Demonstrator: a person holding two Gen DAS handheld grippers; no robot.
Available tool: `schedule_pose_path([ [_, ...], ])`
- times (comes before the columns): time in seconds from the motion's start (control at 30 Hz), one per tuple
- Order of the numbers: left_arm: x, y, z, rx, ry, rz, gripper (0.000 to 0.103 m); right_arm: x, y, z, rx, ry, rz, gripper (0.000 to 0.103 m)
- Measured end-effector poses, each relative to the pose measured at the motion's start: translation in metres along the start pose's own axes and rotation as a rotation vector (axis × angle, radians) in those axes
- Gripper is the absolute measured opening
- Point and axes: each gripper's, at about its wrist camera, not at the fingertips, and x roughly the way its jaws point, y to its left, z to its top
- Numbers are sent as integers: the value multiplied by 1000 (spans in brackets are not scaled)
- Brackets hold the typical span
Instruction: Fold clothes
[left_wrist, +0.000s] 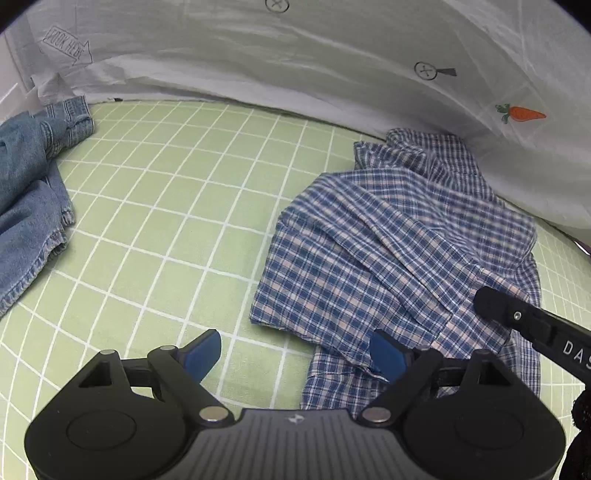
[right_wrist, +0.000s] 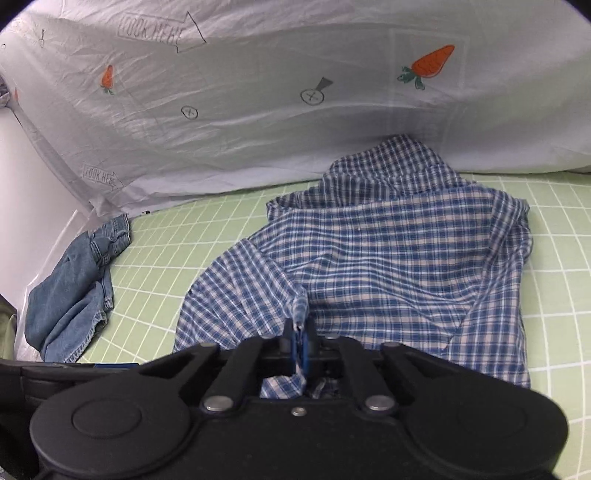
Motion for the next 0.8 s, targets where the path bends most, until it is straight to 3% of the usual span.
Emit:
schedule_pose_path([
  [0.1,-33,-6,-11,21,-53,-2,88,-30,8,-7,26,-41,-10,3],
  [0.23,-73,-15,-38,14,-102,-3,88,-69,10,-41,121,-37,-26,3],
  [0.53,-129,-16,-111,57,-92,-59,88,-141,8,-122,277,-20,-48,3],
  [0.8,-157,-17,-171,82,-58,-71,88,-179,18,-181,293,38,-75,3],
])
